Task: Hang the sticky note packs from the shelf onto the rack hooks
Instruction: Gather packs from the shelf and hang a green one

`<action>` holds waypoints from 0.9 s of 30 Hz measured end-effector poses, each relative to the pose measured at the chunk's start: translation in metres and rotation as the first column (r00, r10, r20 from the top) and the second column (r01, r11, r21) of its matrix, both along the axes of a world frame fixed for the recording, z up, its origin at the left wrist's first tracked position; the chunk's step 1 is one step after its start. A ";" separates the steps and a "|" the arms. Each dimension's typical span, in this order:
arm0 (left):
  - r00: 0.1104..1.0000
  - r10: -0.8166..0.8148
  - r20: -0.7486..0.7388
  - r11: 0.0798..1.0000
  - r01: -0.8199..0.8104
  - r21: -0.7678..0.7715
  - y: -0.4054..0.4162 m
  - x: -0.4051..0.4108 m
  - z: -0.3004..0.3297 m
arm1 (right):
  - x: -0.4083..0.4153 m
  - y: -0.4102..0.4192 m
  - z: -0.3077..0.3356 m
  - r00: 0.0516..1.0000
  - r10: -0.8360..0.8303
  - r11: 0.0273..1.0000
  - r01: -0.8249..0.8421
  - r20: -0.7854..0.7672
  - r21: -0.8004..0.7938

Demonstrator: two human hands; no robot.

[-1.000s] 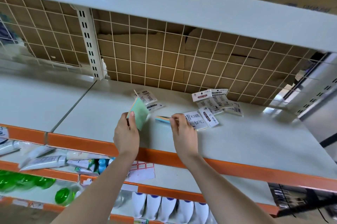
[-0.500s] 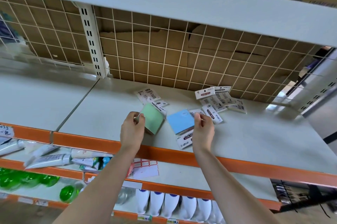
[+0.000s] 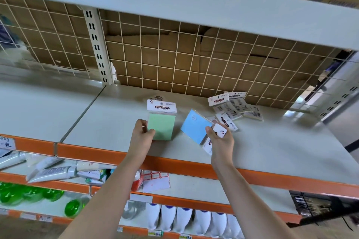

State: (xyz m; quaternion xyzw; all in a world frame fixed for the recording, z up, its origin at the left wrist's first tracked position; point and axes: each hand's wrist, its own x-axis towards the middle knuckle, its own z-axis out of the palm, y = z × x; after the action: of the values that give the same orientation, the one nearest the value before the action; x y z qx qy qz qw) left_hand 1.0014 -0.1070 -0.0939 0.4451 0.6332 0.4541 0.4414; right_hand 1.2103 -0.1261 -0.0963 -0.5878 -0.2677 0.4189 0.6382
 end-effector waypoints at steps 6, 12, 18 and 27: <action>0.997 -0.064 0.039 0.997 0.062 0.044 -0.002 0.000 -0.002 | 0.026 -0.005 0.011 0.997 0.069 0.997 -0.068 -0.021 0.024; 0.999 0.037 0.022 0.996 -0.038 0.084 -0.001 0.009 0.005 | 0.060 -0.012 0.043 0.945 0.196 0.980 -0.195 0.263 -0.031; 0.976 -0.151 0.156 0.987 0.140 0.083 -0.020 0.075 0.034 | 0.091 -0.027 0.070 0.893 0.290 0.956 -0.289 0.345 -0.055; 0.750 -0.445 0.490 0.865 0.502 0.017 -0.063 0.194 0.065 | 0.166 -0.078 0.094 0.862 0.375 0.926 -0.366 0.341 -0.095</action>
State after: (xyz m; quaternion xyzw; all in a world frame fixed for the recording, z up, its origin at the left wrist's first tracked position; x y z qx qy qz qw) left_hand 1.1951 -0.1701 -0.0286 0.4384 0.3956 0.3850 0.7092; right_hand 1.3764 -0.2044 -0.0020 -0.5995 -0.4801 0.4247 0.4793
